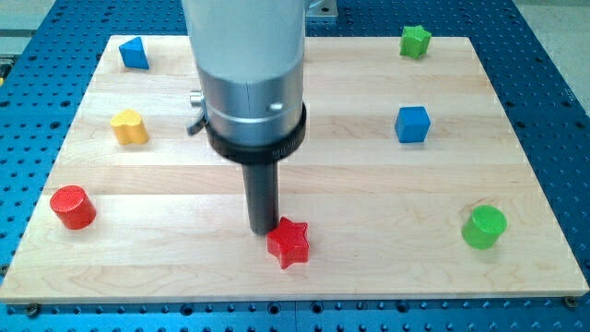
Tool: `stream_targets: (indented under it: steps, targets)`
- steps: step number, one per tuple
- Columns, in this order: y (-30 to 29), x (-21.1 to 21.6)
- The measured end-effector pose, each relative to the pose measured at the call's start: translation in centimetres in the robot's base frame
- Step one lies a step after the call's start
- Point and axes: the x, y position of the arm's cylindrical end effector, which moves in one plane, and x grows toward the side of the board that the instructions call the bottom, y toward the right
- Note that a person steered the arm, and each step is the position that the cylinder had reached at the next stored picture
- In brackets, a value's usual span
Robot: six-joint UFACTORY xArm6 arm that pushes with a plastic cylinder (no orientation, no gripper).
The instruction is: Push the red circle vertically to the heart
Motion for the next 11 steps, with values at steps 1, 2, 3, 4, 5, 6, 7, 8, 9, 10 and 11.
stream_targets:
  steps: [1,2,3,4,5,6,7,8,9,10,11]
  targets:
    - [1.1,-5.6]
    - [-9.8,-11.5]
    - [-14.9,-10.5]
    - [-18.5,-9.0]
    - [-20.6,-6.1]
    - [-24.7,-5.0]
    - [-24.1,-1.7]
    - [-21.2,0.2]
    - [-20.0,0.5]
    - [-19.6,-2.1]
    - [-16.9,-2.4]
